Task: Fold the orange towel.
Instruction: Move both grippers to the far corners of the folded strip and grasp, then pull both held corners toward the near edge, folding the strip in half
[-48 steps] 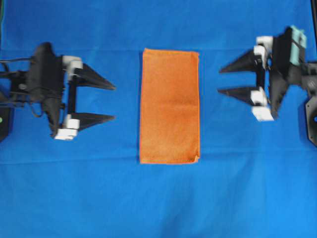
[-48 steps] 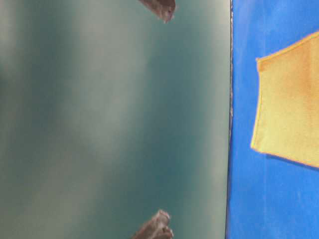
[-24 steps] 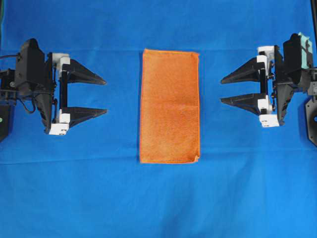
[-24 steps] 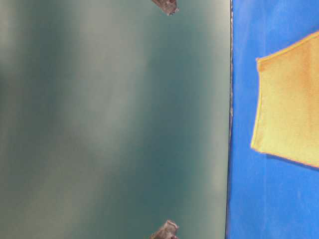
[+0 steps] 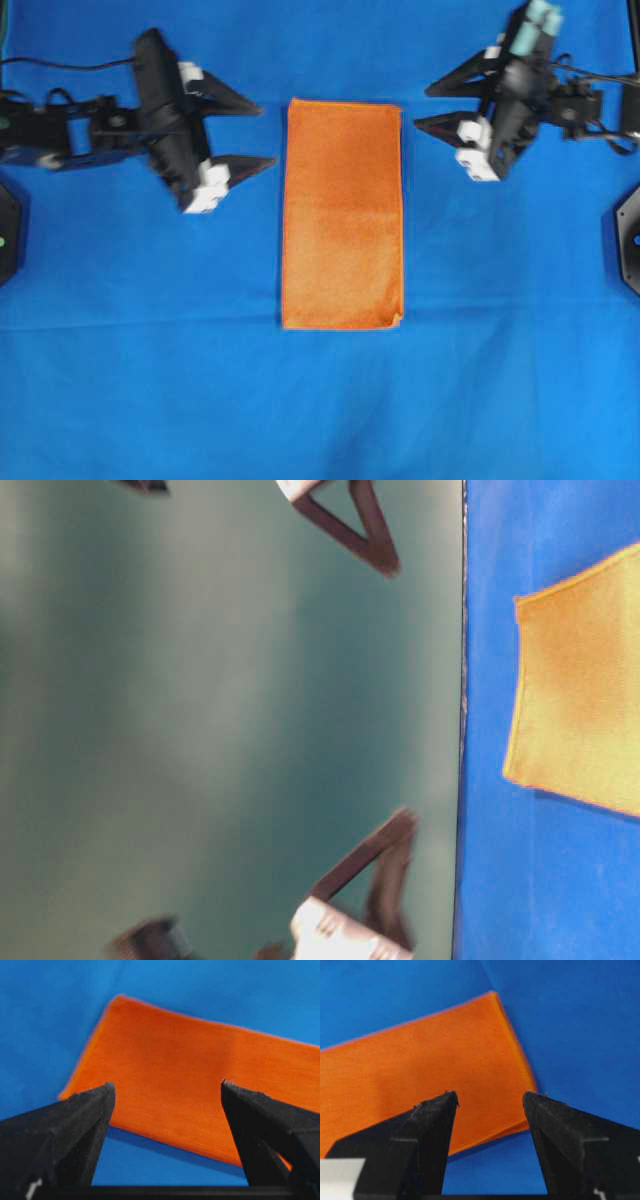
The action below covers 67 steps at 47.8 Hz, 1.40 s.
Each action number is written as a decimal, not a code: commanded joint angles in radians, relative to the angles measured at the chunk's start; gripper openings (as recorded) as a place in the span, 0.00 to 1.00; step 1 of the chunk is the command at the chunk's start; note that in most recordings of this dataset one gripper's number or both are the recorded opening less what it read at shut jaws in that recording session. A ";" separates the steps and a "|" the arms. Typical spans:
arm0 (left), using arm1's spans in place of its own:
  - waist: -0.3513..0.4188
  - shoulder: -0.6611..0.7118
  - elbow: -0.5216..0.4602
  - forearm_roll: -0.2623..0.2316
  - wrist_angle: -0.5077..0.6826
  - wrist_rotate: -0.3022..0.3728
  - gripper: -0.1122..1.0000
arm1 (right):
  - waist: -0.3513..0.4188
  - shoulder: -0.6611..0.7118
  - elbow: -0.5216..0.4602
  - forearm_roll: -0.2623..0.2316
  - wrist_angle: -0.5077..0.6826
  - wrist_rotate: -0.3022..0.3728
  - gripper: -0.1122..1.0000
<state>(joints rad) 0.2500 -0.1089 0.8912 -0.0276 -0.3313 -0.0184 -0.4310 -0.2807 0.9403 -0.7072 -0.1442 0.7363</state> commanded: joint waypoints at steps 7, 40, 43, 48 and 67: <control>0.080 0.196 -0.106 0.000 -0.074 0.003 0.83 | -0.054 0.181 -0.095 -0.011 0.014 0.000 0.64; 0.170 0.431 -0.198 0.002 -0.107 0.003 0.73 | -0.074 0.422 -0.164 -0.003 0.000 0.002 0.61; 0.160 0.431 -0.198 0.003 -0.107 0.005 0.61 | -0.066 0.420 -0.164 -0.008 -0.002 0.002 0.54; 0.149 0.434 -0.198 0.005 -0.107 0.006 0.38 | -0.049 0.422 -0.160 -0.005 -0.014 0.002 0.29; 0.123 0.419 -0.193 0.005 -0.098 0.046 0.13 | -0.035 0.416 -0.160 0.008 -0.035 0.005 0.14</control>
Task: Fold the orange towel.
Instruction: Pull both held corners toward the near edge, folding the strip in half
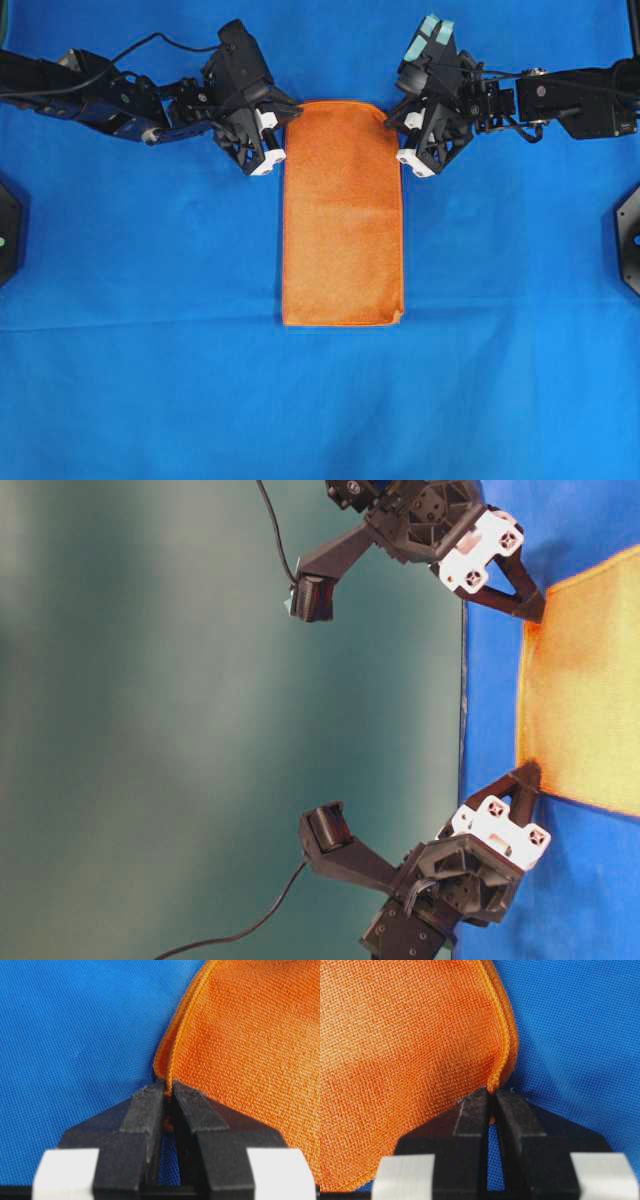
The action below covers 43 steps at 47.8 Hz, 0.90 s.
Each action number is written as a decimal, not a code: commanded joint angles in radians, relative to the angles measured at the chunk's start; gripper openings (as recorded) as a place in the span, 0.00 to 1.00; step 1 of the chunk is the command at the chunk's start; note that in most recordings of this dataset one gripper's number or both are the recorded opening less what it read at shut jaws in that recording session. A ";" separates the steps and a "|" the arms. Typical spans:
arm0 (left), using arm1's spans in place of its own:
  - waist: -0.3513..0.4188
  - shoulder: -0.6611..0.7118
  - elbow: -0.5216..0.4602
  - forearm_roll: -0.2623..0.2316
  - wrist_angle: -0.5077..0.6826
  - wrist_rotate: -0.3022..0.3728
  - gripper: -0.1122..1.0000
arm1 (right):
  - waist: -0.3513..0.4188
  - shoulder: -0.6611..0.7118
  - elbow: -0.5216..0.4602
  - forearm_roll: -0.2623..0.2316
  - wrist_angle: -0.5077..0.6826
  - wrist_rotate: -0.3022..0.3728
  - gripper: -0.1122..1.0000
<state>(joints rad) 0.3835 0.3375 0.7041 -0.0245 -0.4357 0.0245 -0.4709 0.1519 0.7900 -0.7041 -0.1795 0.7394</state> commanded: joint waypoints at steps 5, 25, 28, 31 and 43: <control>-0.011 -0.064 -0.008 0.002 0.032 0.006 0.13 | 0.005 -0.044 -0.014 0.003 0.046 0.002 0.14; -0.002 -0.239 -0.015 0.002 0.133 0.110 0.13 | 0.002 -0.221 -0.012 -0.008 0.189 -0.002 0.14; 0.000 -0.253 -0.015 0.002 0.138 0.120 0.13 | 0.002 -0.238 -0.008 -0.008 0.187 -0.002 0.14; 0.002 -0.259 -0.015 0.002 0.138 0.129 0.13 | 0.002 -0.247 -0.006 -0.008 0.186 0.000 0.14; -0.003 -0.264 -0.017 0.002 0.141 0.144 0.13 | 0.011 -0.250 0.000 -0.002 0.187 0.011 0.14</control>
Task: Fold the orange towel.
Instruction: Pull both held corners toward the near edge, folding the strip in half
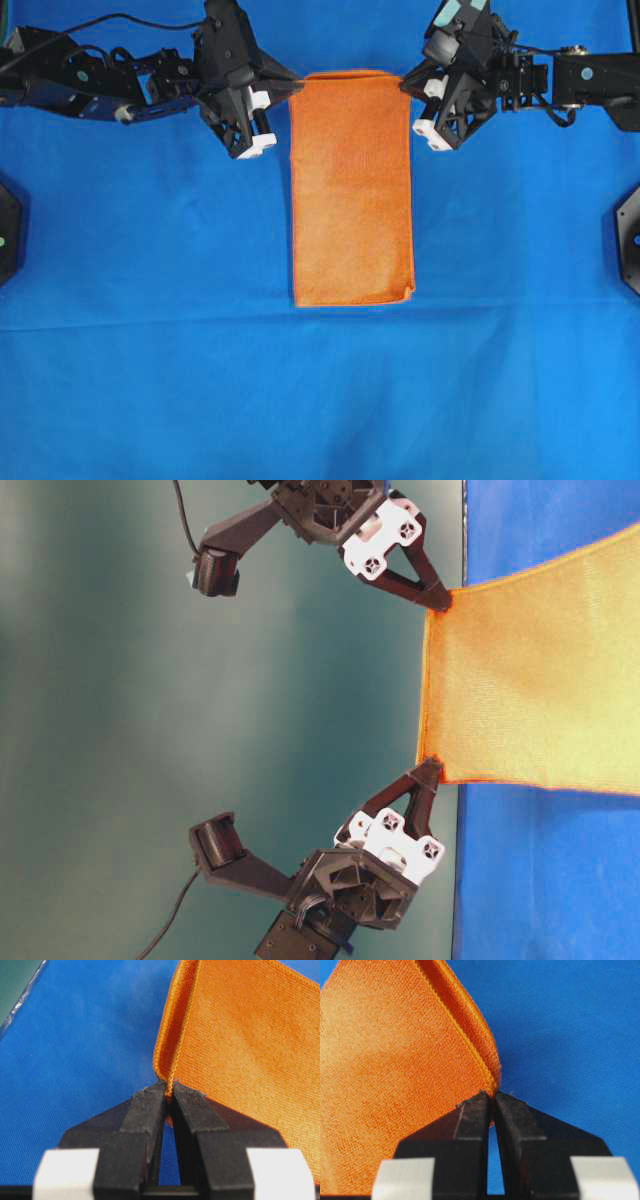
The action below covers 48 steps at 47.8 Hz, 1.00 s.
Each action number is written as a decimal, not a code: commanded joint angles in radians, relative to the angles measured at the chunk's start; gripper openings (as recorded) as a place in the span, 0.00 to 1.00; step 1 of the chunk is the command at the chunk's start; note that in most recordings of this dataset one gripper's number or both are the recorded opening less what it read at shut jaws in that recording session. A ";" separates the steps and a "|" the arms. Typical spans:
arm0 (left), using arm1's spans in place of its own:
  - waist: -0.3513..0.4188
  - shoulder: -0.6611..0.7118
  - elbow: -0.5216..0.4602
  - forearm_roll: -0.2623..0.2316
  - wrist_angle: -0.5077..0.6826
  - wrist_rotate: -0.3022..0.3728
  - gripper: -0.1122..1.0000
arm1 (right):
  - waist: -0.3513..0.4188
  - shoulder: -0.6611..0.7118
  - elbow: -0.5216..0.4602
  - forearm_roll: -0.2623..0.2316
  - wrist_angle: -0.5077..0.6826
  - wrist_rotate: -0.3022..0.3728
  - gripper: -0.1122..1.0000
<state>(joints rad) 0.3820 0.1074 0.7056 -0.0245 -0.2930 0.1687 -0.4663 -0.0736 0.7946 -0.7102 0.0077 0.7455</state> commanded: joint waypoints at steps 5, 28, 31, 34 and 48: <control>-0.034 -0.057 -0.014 0.002 0.026 0.002 0.13 | 0.035 -0.051 0.009 0.018 0.008 0.008 0.14; -0.301 -0.175 0.048 -0.002 0.127 -0.063 0.13 | 0.288 -0.225 0.120 0.153 0.092 0.008 0.14; -0.339 -0.172 0.046 -0.002 0.127 -0.083 0.13 | 0.322 -0.222 0.124 0.175 0.104 0.008 0.14; -0.374 -0.164 0.044 -0.002 0.126 -0.107 0.13 | 0.350 -0.218 0.124 0.189 0.120 0.008 0.14; -0.436 -0.017 0.041 -0.002 0.081 -0.192 0.13 | 0.431 -0.097 0.137 0.244 0.107 0.008 0.14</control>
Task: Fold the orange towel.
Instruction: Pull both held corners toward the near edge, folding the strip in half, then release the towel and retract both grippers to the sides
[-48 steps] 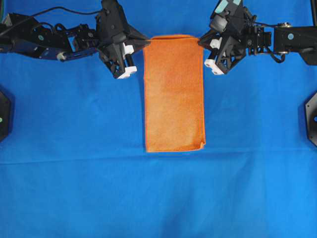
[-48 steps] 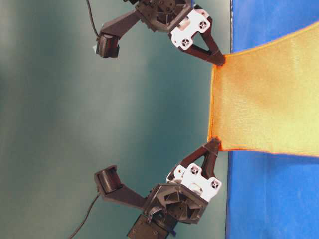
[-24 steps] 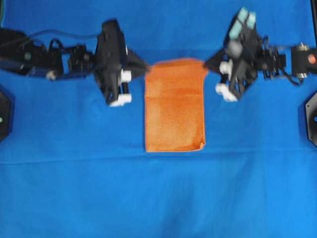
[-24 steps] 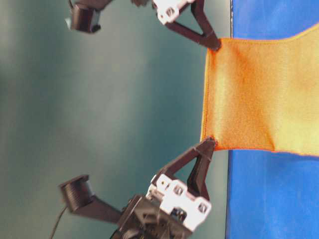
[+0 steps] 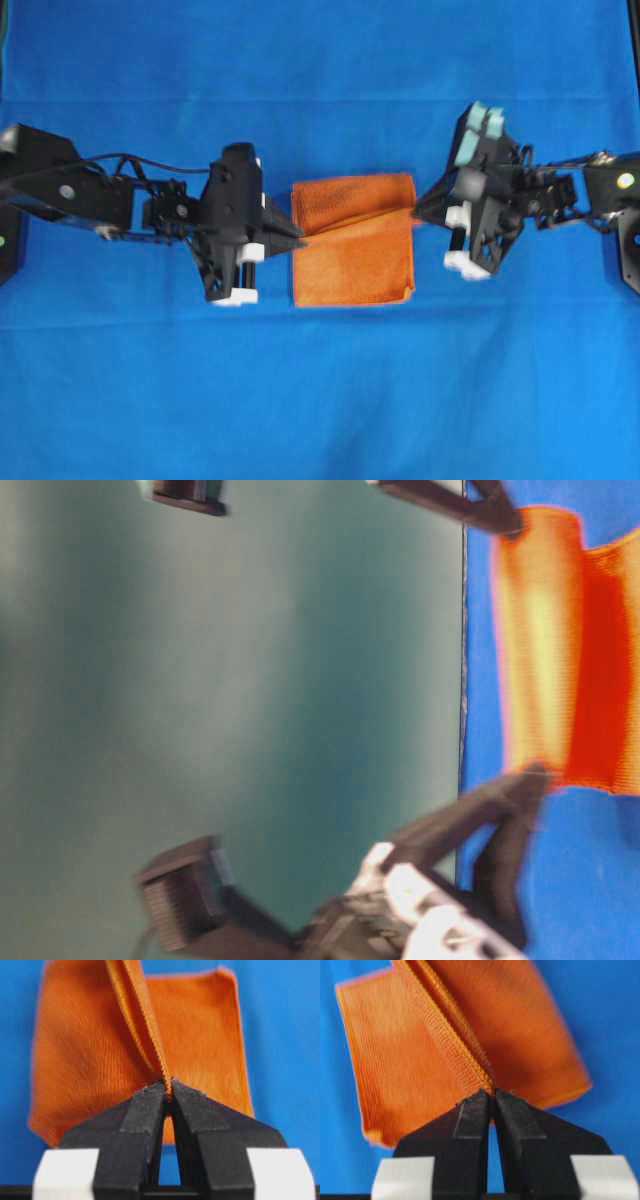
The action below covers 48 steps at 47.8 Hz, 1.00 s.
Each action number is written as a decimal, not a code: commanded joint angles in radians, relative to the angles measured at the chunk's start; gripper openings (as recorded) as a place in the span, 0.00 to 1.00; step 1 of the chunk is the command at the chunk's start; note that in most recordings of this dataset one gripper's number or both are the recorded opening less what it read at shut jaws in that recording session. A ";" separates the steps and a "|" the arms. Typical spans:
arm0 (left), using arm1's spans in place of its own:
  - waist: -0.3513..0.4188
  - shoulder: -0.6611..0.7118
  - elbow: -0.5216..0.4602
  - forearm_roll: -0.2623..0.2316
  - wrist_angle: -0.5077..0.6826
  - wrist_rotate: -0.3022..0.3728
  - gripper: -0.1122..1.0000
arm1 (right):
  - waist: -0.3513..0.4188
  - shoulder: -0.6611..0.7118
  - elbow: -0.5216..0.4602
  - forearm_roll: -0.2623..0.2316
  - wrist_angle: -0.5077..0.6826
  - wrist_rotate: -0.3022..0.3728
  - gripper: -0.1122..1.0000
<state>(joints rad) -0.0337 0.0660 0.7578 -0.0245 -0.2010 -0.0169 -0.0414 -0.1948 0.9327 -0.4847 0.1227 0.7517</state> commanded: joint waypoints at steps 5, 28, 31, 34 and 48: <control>-0.038 0.067 -0.025 -0.002 -0.031 -0.006 0.13 | 0.021 0.078 -0.002 0.054 -0.046 0.003 0.14; -0.081 0.089 -0.026 -0.002 -0.041 -0.006 0.13 | 0.067 0.143 -0.018 0.101 -0.127 0.003 0.15; -0.083 0.089 -0.029 -0.002 -0.041 -0.008 0.13 | 0.074 0.147 -0.023 0.101 -0.129 0.003 0.17; -0.087 0.091 -0.032 -0.002 -0.041 -0.008 0.18 | 0.078 0.149 -0.029 0.103 -0.129 0.003 0.31; -0.103 0.038 -0.029 -0.002 -0.018 -0.002 0.88 | 0.121 0.087 -0.058 0.097 -0.100 -0.005 0.66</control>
<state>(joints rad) -0.1335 0.1565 0.7394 -0.0261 -0.2255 -0.0215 0.0675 -0.0537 0.9004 -0.3850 0.0107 0.7501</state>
